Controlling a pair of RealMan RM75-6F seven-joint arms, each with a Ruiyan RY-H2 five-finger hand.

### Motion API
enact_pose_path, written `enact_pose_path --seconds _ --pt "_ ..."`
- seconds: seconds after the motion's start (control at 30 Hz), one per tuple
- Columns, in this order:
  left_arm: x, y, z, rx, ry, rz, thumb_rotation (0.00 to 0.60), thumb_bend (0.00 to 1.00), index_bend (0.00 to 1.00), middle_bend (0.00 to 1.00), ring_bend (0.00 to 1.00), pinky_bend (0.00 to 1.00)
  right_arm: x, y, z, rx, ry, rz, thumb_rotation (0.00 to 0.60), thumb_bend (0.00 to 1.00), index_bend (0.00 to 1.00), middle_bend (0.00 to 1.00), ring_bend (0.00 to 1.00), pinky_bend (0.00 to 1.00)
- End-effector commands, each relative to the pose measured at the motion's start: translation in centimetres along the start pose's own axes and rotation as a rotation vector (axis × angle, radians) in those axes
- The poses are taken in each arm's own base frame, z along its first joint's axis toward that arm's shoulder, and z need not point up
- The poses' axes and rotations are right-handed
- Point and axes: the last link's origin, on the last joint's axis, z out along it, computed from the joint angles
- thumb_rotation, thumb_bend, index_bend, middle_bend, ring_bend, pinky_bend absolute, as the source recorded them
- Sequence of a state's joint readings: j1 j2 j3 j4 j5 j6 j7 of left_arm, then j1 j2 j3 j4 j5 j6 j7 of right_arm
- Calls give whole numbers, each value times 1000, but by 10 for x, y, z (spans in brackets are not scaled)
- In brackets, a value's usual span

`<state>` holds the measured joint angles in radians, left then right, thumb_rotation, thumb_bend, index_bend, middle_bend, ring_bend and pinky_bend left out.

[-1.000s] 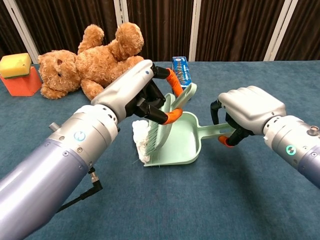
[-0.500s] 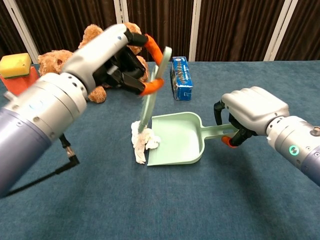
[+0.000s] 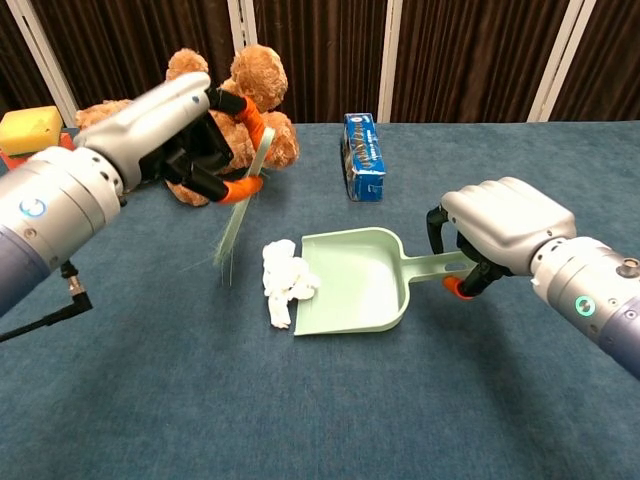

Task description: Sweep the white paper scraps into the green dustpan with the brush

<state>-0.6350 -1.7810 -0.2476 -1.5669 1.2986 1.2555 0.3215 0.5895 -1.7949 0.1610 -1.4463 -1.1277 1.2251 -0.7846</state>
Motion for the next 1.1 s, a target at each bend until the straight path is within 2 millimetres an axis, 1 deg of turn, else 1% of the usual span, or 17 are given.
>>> enact_pose_path --seconds 0.03,0.23,0.5,0.73,0.83,1.0,1.1 --pt "-15 3 0 3 -19 -10 600 568 706 999 1000 1000 -2 3 1 -6 -6 2 600 465 580 919 879 804" --pt "-29 5 -1 4 -28 -15 600 568 706 999 1000 1000 -5 6 2 -10 -10 8 600 466 581 919 879 804" --pt "-42 22 0 -51 -4 -51 600 569 704 996 1000 1000 -7 7 1 -10 -11 16 600 467 581 919 879 804" --pt "-55 42 3 -75 14 -101 600 569 704 995 1000 1000 -3 5 0 -6 -4 18 600 467 580 919 879 804" --pt "-59 53 5 -80 36 -137 600 569 704 995 1000 1000 -3 5 0 -6 -4 14 600 467 581 919 879 804" --pt "-62 71 9 -100 59 -156 600 569 703 995 1000 1000 -2 4 -2 -6 -7 17 600 467 581 919 879 804" --pt "-62 78 9 -114 62 -169 600 569 703 995 1000 1000 -1 4 -2 -6 -4 17 600 468 580 919 879 804"
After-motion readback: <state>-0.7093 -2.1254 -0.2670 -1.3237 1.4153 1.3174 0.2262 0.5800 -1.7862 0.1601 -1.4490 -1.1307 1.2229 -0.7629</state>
